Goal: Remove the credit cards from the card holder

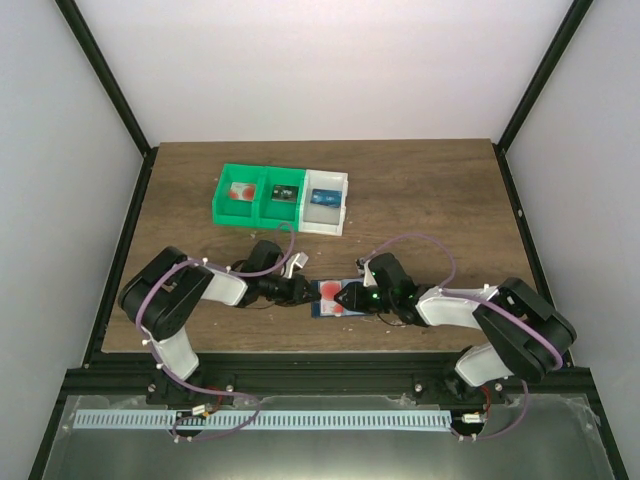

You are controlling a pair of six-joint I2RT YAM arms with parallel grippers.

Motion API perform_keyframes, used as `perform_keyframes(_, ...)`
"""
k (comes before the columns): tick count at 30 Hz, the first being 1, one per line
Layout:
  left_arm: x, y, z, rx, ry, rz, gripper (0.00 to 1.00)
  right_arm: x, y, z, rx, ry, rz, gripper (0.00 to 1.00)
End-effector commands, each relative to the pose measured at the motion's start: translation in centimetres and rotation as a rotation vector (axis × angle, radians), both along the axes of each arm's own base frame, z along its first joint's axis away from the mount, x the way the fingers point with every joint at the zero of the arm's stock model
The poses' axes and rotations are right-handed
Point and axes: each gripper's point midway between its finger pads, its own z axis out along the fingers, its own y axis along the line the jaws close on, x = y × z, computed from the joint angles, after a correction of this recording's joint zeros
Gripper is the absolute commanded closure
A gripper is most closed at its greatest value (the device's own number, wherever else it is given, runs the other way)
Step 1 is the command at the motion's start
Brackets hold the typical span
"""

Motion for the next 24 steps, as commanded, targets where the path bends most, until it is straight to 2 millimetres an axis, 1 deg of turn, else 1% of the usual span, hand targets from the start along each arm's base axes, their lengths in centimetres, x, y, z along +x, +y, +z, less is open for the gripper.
perform_keyframes(1, 0.0, 0.5, -1.3, 0.044, -0.006, 0.001, 0.94, 1.0, -0.1, 0.8, 0.003, -0.021, -0.037, 0.69)
perform_keyframes(5, 0.1, 0.7, -1.4, 0.057, -0.012, 0.007, 0.95, 1.1, -0.2, 0.4, -0.006, -0.013, -0.046, 0.68)
perform_keyframes(11, -0.1, 0.9, -1.7, 0.065, -0.006, 0.008, 0.95, 1.1, 0.5, 0.2, 0.015, -0.001, -0.019, 0.68)
perform_keyframes(15, -0.1, 0.9, -1.7, 0.064, -0.005, 0.012, 0.95, 1.1, 0.7, -0.1, 0.023, 0.009, -0.016, 0.68)
perform_keyframes(20, -0.1, 1.0, -1.8, 0.066, -0.006, 0.013, 0.95, 1.1, 0.6, 0.5, 0.081, 0.009, -0.019, 0.69)
perform_keyframes(24, -0.1, 1.1, -2.0, 0.073, -0.009, 0.015, 0.96, 1.0, 0.4, 1.1, 0.140, 0.003, -0.023, 0.75)
